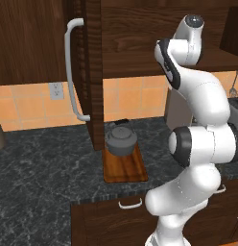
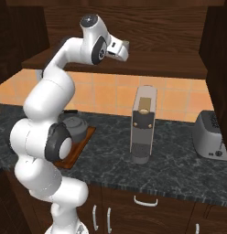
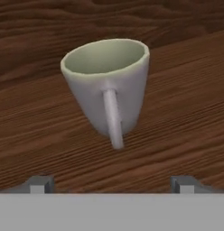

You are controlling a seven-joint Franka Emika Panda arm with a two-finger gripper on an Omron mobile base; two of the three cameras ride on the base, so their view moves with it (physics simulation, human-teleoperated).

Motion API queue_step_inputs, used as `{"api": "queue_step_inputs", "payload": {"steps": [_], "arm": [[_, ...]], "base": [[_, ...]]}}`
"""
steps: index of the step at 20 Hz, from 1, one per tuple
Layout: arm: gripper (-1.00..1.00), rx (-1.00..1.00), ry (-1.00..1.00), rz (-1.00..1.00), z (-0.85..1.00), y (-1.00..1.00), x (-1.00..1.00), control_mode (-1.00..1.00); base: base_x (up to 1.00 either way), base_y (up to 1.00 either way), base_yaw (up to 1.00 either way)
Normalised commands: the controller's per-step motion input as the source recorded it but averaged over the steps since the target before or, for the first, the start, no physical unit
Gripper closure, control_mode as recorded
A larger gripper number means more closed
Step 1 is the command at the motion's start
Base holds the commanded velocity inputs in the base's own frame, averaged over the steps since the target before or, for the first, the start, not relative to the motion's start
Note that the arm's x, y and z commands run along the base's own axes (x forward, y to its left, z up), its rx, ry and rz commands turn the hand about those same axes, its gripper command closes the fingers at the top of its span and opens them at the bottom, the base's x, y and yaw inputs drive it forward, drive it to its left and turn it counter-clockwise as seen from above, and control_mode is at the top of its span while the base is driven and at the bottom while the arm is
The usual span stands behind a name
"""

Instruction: Pick the kettle from the counter and place it on the tray. Then pick the mug from the cabinet and place it on the tray. Then close the cabinet doors.

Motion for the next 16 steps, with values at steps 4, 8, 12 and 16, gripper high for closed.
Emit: {"api": "queue_step_inputs", "payload": {"steps": [4, 8, 12, 16], "arm": [[-1.0, 0.0, 0.0, 0.0, 0.0, -0.08, 0.35, -1.0], [-1.0, 0.0, 0.0, 0.0, 0.0, -0.08, 0.38, -1.0], [-1.0, 0.0, 0.0, 0.0, -0.03, -0.09, 0.33, -1.0], [-1.0, 0.0, 0.0, 0.0, -0.06, -0.07, 0.31, -1.0]], "base": [[0.0, 0.0, 0.0], [0.0, 0.0, 0.0], [0.0, 0.0, 0.0], [0.0, 0.0, 0.0]]}}
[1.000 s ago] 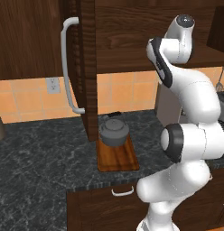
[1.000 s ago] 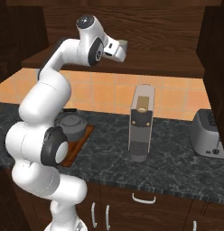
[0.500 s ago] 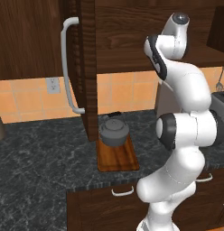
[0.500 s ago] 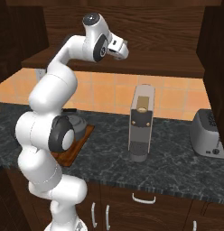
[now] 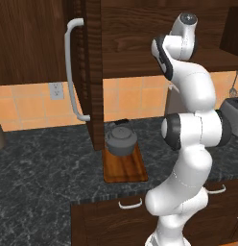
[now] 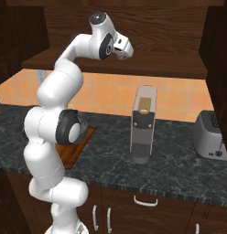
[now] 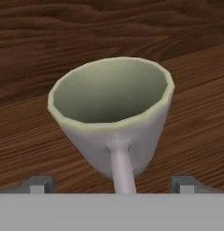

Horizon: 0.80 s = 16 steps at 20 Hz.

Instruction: Pick the kettle from the counter and place it on the tray. Then pick the mug from the cabinet and place it on the tray. Then close the cabinet doors.

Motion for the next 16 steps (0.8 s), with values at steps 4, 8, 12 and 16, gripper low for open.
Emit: {"api": "queue_step_inputs", "payload": {"steps": [4, 8, 12, 16], "arm": [[1.0, 0.0, 0.0, 0.0, -0.01, -0.02, 0.08, -1.0], [1.0, 0.0, 0.0, 0.0, -0.12, -0.06, 0.01, -1.0], [1.0, 0.0, -0.09, 0.0, -0.25, -0.03, 0.0, -1.0], [1.0, 0.0, -0.07, 0.0, -0.24, 0.0, 0.0, -1.0]], "base": [[0.0, 0.0, 0.0], [0.0, 0.0, 0.0], [0.0, 0.0, 0.0], [0.0, 0.0, 0.0]]}}
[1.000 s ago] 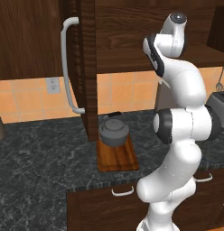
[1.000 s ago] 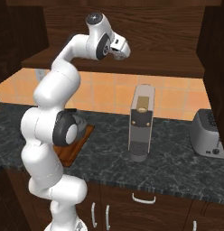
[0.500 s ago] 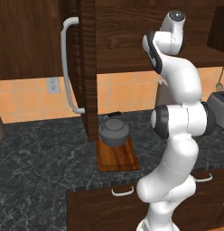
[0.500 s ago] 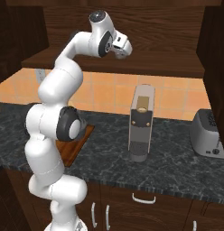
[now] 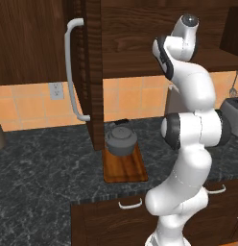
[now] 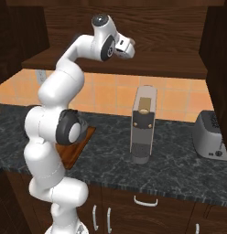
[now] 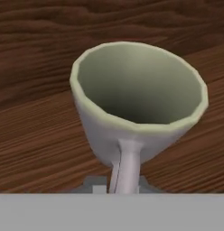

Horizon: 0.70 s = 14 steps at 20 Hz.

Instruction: Pick the kettle from the counter and place it on the tray. Then pick the mug from the cabinet and place it on the tray. Then close the cabinet doors.

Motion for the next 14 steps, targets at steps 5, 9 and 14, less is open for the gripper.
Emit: {"api": "queue_step_inputs", "payload": {"steps": [5, 9, 14], "arm": [[1.0, 0.0, -0.08, 0.0, -0.25, 0.0, -0.01, -1.0], [1.0, -0.01, -0.04, 0.05, -0.14, 0.06, -0.6, -1.0], [1.0, -0.08, -0.01, 0.29, -0.02, 0.24, -1.0, -1.0]], "base": [[0.0, 0.0, 0.0], [0.0, 0.0, 0.0], [0.0, 0.0, 0.0]]}}
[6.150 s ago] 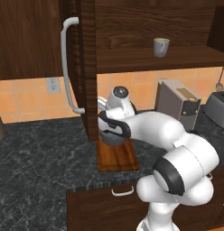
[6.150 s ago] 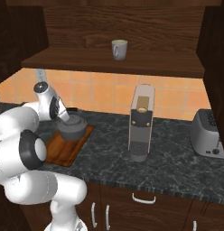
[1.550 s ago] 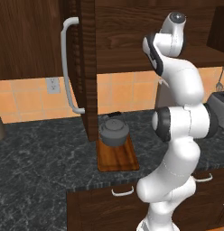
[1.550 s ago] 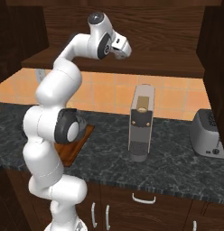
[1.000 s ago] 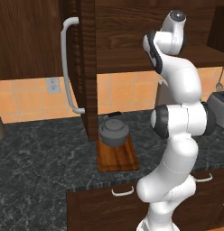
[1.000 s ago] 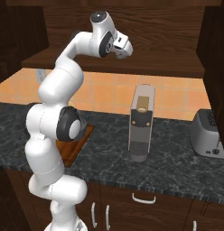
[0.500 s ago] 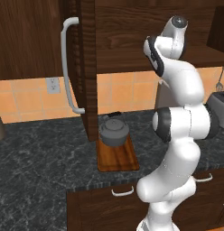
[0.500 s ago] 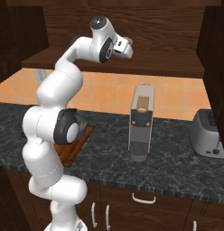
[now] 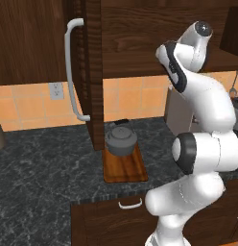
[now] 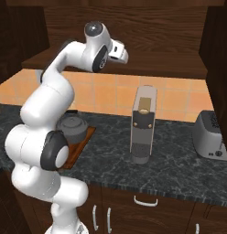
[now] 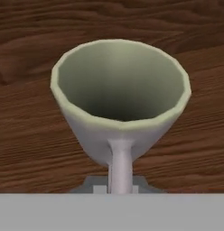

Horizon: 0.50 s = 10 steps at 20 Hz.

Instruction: Pick the kettle from the counter and place it on the tray. Then pick the mug from the cabinet and place it on the tray. Then close the cabinet doors.

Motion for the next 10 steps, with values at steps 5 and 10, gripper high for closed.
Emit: {"api": "queue_step_inputs", "payload": {"steps": [5, 10], "arm": [[1.0, -0.16, 0.0, 0.59, 0.0, 0.38, -1.0, -1.0], [1.0, -0.21, 0.0, 0.68, 0.0, 0.41, -1.0, -1.0]], "base": [[0.0, 0.0, 0.0], [0.0, 0.0, 0.0]]}}
